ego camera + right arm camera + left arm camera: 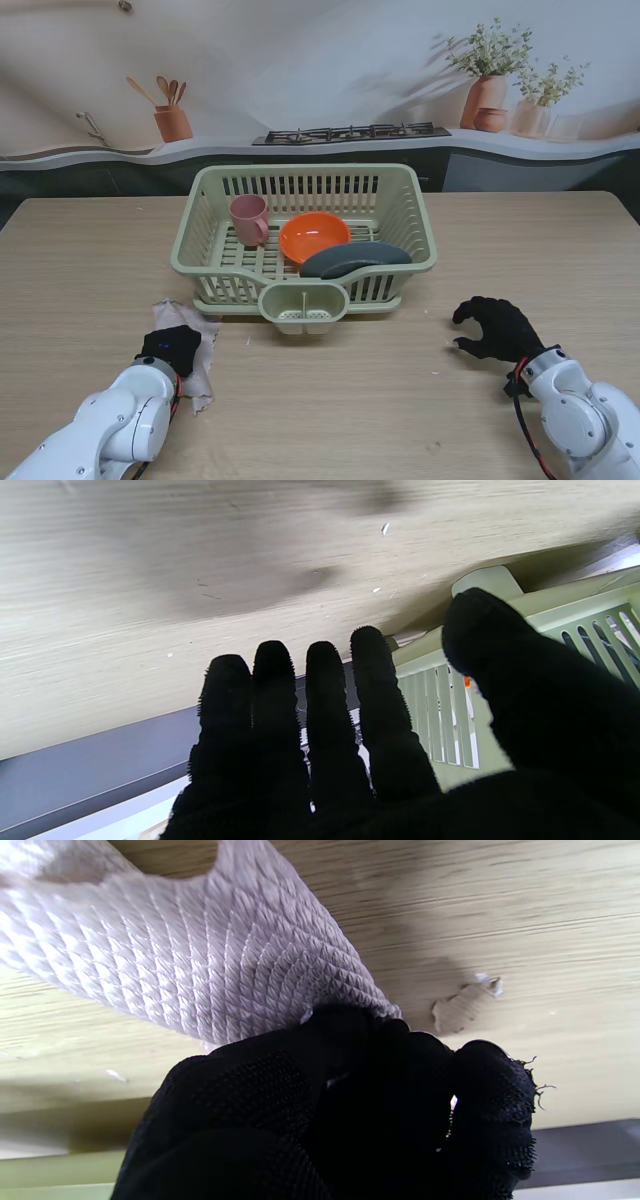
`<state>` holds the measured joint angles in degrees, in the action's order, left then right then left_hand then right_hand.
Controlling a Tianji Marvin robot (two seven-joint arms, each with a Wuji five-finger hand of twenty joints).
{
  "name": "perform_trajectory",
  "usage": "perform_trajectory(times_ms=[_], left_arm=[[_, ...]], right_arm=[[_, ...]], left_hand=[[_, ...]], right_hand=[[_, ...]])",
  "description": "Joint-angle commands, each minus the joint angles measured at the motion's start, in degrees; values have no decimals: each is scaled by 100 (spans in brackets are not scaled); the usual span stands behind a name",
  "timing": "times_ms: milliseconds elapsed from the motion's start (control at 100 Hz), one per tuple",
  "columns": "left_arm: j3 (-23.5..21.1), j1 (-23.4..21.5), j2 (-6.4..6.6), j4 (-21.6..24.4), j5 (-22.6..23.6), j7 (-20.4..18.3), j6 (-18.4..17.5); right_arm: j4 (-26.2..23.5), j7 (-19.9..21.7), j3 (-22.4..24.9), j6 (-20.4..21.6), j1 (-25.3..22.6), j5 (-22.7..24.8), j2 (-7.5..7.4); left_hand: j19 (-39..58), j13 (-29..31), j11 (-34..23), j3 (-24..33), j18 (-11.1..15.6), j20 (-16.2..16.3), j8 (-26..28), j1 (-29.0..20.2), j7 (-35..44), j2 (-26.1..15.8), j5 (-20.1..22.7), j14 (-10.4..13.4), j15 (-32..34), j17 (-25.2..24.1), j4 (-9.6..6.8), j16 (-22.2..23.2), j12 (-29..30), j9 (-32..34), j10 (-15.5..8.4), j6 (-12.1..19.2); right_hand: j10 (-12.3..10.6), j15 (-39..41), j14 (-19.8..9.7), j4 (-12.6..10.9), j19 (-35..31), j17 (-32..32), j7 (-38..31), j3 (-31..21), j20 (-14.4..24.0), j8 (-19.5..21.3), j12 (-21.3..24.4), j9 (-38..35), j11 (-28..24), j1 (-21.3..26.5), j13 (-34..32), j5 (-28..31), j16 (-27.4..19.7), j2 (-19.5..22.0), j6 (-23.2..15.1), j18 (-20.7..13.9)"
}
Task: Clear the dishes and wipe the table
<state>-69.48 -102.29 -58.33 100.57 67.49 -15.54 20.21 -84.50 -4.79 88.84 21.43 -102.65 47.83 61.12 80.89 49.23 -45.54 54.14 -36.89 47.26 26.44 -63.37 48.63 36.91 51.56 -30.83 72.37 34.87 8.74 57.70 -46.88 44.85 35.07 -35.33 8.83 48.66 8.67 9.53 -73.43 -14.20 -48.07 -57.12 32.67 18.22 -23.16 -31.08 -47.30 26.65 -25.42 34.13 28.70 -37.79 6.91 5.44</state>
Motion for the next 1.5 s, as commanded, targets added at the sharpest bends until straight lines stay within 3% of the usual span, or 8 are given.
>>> perform_trajectory(times_ms=[0,280,730,880,1170,1300,1410,1490], left_arm=[[111,-100,-58,-151,-51,-241,-21],[-436,-537,-92,-193,602,146,-151],[-1682,-1327,-255,-956,646,2814,-254],[-1789,-1331,-316,-1083,255,3422,-767],[-1691,-1047,-370,-957,-441,3560,-2186],[-1595,-981,-330,-724,-453,3111,-2374],[-1469,-920,-275,-577,-396,2611,-2376],[-1354,-883,-241,-498,-381,2246,-2295]], right_arm=[[-14,59,12,32,-33,29,16],[-14,68,25,42,-30,40,13],[-27,102,-27,-15,-29,51,7],[-34,116,-50,-54,-32,48,6],[-19,100,-30,-11,-21,60,6],[-25,87,-21,-12,-34,58,8],[-24,86,-13,7,-34,54,8],[-21,86,-1,30,-31,57,7]], left_hand=[[31,11,-216,-138,-310,133,-131,-106,26,-126,177,181,123,97,103,-26,15,85,-88,1540],[37,70,-161,-134,-310,155,-155,-130,-1,-99,258,110,125,165,82,-14,57,136,43,1506],[11,63,-160,-135,-310,192,-156,-138,-65,-88,311,73,100,151,68,1,25,146,-4,1501],[-39,-62,-173,-142,-310,184,-159,-85,-124,-99,251,154,60,-11,91,3,37,51,-147,1601],[-171,-661,-332,-484,-84,107,-213,-7,-109,-246,-122,284,-118,-771,44,-63,349,-426,-603,1999],[-761,-1872,-350,-340,-55,-95,-371,685,-833,-59,-869,248,-1126,-1763,90,-526,1220,-1733,-1052,2165],[-1148,-2422,-104,-9,-152,-331,-299,1348,-1049,18,-1163,279,-1730,-2351,90,-862,1580,-2128,-1297,2218],[-1460,-2929,353,273,-170,-626,-298,1943,-1413,-81,-1399,266,-2362,-2766,-236,-1182,1843,-2424,-1507,2256]], right_hand=[[51,-45,74,-125,-32,44,-12,-122,-38,14,3,-55,41,125,-26,-1,-25,-147,34,31],[49,-45,74,-125,-29,46,-11,-123,-41,14,4,-58,41,129,-26,-3,-25,-152,32,26],[52,-45,79,-124,-32,43,-12,-124,-43,13,4,-58,42,129,-27,-1,-25,-162,36,32],[52,-45,79,-123,-32,46,-12,-126,-44,13,4,-58,43,133,-27,-2,-25,-166,34,37],[52,-51,77,-119,-23,60,-8,-116,-46,12,5,-53,46,116,-22,-5,-28,-168,39,14],[53,-53,82,-117,-24,70,-5,-111,-43,11,6,-53,48,113,-13,-8,-28,-179,34,31],[50,-53,75,-115,-23,76,-6,-106,-40,12,6,-54,48,107,-12,-6,-28,-171,33,30],[41,-56,73,-115,-22,85,-7,-101,-38,13,6,-52,48,105,-10,-3,-29,-170,30,29]])
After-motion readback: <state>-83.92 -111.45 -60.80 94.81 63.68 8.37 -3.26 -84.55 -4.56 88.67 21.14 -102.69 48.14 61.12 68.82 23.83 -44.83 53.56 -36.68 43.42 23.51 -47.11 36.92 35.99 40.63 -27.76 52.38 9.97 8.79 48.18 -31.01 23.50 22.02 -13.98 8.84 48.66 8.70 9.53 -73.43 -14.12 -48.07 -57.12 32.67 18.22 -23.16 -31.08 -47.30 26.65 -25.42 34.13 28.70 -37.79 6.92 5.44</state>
